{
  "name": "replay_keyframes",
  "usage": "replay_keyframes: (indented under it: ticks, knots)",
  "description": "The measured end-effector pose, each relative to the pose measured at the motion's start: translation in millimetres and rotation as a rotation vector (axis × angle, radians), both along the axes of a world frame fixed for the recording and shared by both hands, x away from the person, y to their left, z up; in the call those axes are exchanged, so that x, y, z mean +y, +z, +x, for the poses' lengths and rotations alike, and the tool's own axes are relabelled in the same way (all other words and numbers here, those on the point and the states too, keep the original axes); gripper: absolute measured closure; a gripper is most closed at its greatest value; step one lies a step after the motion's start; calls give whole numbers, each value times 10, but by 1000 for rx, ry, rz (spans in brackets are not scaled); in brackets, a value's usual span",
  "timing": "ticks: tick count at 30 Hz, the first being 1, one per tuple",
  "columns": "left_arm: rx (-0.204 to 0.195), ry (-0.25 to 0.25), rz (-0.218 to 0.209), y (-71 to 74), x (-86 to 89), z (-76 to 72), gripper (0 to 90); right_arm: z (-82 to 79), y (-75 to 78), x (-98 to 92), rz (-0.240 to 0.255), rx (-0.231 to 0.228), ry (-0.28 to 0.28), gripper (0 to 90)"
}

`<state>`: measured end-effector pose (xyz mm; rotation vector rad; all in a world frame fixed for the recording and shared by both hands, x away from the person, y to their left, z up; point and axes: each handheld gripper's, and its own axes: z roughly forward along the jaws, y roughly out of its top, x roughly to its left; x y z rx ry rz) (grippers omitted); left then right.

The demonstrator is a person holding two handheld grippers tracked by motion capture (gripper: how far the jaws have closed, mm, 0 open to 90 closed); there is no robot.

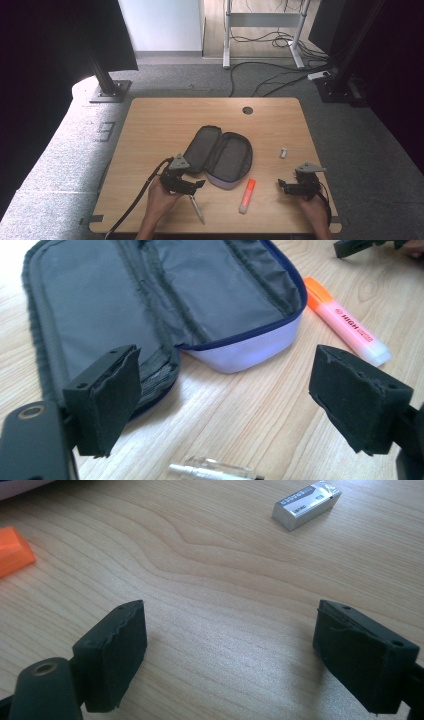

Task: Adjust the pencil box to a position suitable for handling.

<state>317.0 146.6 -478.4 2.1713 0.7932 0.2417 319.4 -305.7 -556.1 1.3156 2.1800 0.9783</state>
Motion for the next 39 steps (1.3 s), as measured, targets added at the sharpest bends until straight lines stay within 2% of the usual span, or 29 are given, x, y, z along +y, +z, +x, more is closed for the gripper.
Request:
replay_keyframes:
  ticks: [11, 16, 23, 30, 32, 34, 36, 37, 39]
  knots:
    - [-2, 80, 4, -74, 258, 30, 54, -6, 1, 7, 1, 1, 18, 142]
    - [7, 120, 47, -196, 380, 63, 1, -5, 1, 17, -3, 5, 26, 126]
    - [16, 144, 44, -320, 503, 92, 0, -4, 0, 27, -3, 3, 15, 126]
    - [3, 167, 52, -426, 688, 78, 0, -5, 0, 43, 2, 4, 0, 123]
    - [5, 182, 54, -479, 779, 83, 0, -2, -2, 48, -2, 10, 10, 92]
    - [6, 192, 57, -507, 816, 87, 0, -1, -2, 49, -4, 13, 12, 81]
    - [12, 207, 64, -565, 878, 98, 0, 10, -8, 58, -11, 24, 15, 19]
    - [12, 207, 64, -565, 878, 98, 0, 10, -8, 58, -11, 24, 15, 19]
    - [17, 214, 87, -617, 899, 109, 0, 18, -14, 67, -19, 34, 18, 0]
